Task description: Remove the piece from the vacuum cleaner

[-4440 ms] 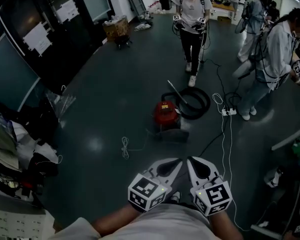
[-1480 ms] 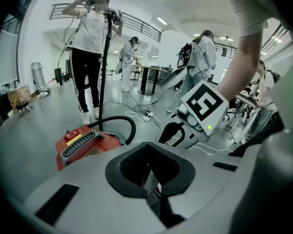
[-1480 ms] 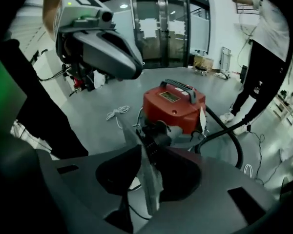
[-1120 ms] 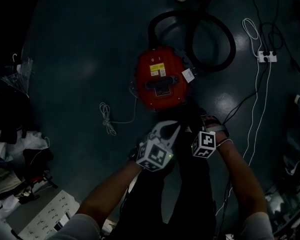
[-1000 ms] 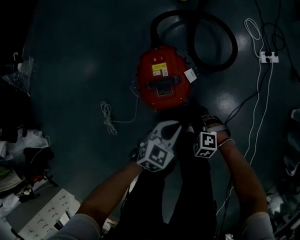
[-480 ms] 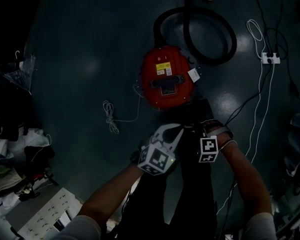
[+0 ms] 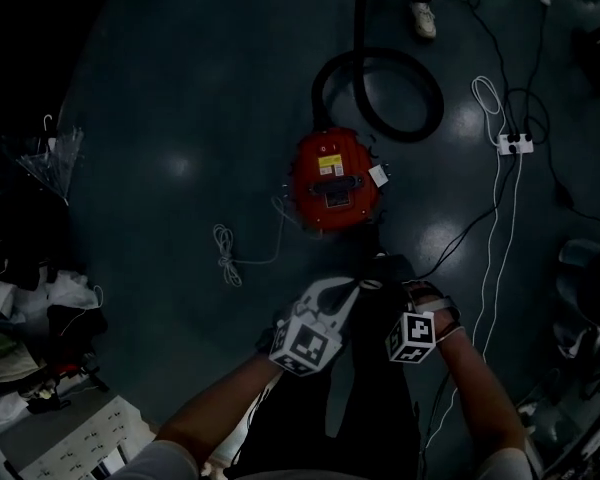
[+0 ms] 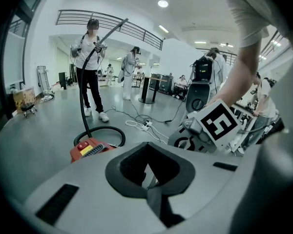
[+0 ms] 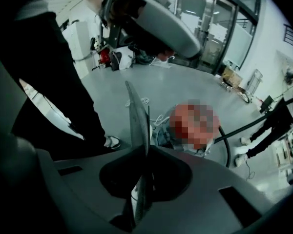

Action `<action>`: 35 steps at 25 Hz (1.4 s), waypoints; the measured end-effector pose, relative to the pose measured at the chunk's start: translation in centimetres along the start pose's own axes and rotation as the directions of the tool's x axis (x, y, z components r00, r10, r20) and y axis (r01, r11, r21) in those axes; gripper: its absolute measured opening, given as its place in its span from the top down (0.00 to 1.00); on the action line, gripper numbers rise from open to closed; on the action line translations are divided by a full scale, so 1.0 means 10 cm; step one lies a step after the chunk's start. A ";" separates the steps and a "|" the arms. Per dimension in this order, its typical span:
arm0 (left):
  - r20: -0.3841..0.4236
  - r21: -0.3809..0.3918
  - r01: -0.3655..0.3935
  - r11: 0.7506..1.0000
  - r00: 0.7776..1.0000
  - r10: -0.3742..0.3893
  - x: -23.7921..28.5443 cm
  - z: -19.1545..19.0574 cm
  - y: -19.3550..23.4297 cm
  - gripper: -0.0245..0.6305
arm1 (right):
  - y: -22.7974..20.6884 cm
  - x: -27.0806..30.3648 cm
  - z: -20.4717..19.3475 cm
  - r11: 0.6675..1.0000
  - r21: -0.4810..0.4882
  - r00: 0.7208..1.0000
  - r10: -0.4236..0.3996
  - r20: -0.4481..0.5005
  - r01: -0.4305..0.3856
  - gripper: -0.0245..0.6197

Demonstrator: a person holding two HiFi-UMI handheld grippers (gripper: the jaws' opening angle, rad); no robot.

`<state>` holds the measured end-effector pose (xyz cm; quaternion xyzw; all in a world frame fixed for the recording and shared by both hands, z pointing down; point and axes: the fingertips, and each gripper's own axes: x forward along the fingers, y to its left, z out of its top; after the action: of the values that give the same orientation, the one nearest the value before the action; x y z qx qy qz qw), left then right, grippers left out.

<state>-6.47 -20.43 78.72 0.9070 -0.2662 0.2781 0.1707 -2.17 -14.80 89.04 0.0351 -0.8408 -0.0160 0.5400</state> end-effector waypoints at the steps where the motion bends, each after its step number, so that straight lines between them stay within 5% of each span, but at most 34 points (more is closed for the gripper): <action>1: 0.009 0.000 0.003 1.000 1.000 -0.003 -0.17 0.13 -0.07 0.95 | 0.04 -0.20 0.12 1.000 0.029 1.000 -0.012 0.008 0.011 0.90; 12: 0.134 0.008 0.063 0.998 0.989 -0.064 -2.06 1.65 -1.03 0.95 | 0.44 -2.44 1.30 0.954 0.245 0.973 -0.205 0.105 0.174 0.90; 20: 0.222 0.003 0.037 0.999 0.974 -0.037 -2.82 2.18 -1.77 0.95 | 1.06 -3.37 1.76 0.948 0.254 0.963 -0.231 0.142 0.190 0.90; 28: 0.271 -0.057 -0.064 0.996 0.959 0.077 -3.13 2.25 -2.52 0.95 | 1.80 -3.91 1.70 0.970 0.176 0.959 -0.203 0.196 0.169 0.90; 35: 0.297 -0.079 -0.096 0.992 0.948 0.115 -3.18 2.23 -3.69 0.95 | 2.75 -4.41 1.22 0.978 0.111 0.963 -0.196 0.187 0.178 0.90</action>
<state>1.66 11.23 36.29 0.9174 -0.3459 0.1368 0.1417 3.89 15.85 45.71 0.1378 -0.8827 -0.0312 0.4482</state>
